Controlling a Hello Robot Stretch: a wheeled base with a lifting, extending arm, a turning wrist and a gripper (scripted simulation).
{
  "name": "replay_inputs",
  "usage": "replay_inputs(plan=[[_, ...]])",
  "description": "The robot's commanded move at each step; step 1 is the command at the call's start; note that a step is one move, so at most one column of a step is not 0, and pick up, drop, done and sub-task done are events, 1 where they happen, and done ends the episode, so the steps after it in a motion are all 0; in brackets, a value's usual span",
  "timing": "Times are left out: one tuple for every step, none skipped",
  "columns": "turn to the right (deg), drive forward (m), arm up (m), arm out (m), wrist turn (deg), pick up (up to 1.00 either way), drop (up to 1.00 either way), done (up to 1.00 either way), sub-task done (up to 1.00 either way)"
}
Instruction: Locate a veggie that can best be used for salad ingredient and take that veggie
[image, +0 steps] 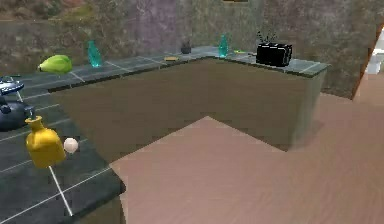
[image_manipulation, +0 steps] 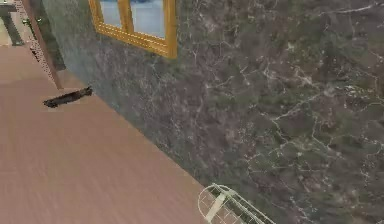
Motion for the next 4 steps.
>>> replay_inputs(plan=[[30.0,0.00,0.00,0.00,0.0,0.00,0.00,0.00,0.00],[0.0,0.60,0.00,0.00,0.0,0.00,0.00,0.00,0.00],[-39.0,0.00,0.00,0.00,0.0,0.00,0.00,0.00,0.00],[0.0,0.25,0.00,0.00,0.0,0.00,0.00,0.00,0.00]])
